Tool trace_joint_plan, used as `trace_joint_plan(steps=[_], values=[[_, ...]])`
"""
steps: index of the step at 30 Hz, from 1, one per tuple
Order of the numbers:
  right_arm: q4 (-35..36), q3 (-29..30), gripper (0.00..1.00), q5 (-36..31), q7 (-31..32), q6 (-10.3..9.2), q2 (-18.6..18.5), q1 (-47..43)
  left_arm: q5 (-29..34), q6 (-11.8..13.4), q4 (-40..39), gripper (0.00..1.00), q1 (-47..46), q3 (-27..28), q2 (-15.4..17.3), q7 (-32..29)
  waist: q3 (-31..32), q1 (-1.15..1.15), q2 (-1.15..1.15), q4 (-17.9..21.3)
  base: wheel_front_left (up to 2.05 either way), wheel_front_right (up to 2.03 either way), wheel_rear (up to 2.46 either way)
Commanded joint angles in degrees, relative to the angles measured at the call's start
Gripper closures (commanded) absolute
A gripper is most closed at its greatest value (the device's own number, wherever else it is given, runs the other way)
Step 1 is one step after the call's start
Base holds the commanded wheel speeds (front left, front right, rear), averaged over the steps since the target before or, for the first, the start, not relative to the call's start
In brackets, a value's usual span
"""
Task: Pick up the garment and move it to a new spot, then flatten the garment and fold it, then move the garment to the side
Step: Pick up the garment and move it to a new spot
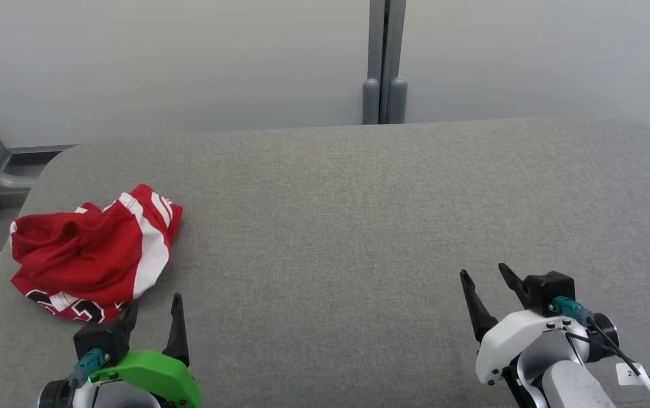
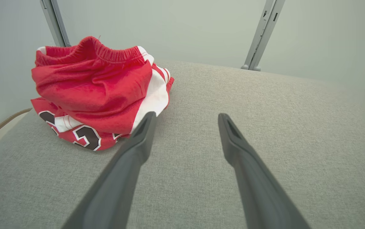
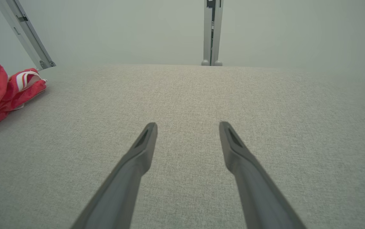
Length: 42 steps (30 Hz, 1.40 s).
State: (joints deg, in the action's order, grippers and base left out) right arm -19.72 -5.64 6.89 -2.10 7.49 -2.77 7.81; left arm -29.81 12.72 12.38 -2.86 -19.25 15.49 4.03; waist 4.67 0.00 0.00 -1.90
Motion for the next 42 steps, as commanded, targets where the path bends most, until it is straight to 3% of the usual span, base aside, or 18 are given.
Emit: trace_joint_plan(steps=[1, 21, 42], values=[[-0.04, -0.1, 0.0, 0.42, -0.22, 0.0, -0.21, -0.06, -0.51, 0.3, 0.16, 0.0, 0.74, 0.15, 0.62, 0.03, 0.14, 0.0, 0.0, -1.06, 0.0, 0.0, 0.0], [-1.48, -2.25, 0.0, 3.4, -1.56, 0.0, -0.22, -0.03, -0.68, 1.75, -1.64, 0.0, 1.99, 0.2, 2.57, -1.6, 0.86, 0.0, 0.0, -12.59, 0.0, 0.0, 0.0], [-3.38, -3.35, 0.0, 4.33, -2.83, 0.0, -0.23, 0.87, -1.27, 2.89, -2.59, 0.0, 2.42, 0.38, 3.55, -2.61, 1.01, 0.0, 0.0, -15.63, 0.0, 0.0, 0.0]])
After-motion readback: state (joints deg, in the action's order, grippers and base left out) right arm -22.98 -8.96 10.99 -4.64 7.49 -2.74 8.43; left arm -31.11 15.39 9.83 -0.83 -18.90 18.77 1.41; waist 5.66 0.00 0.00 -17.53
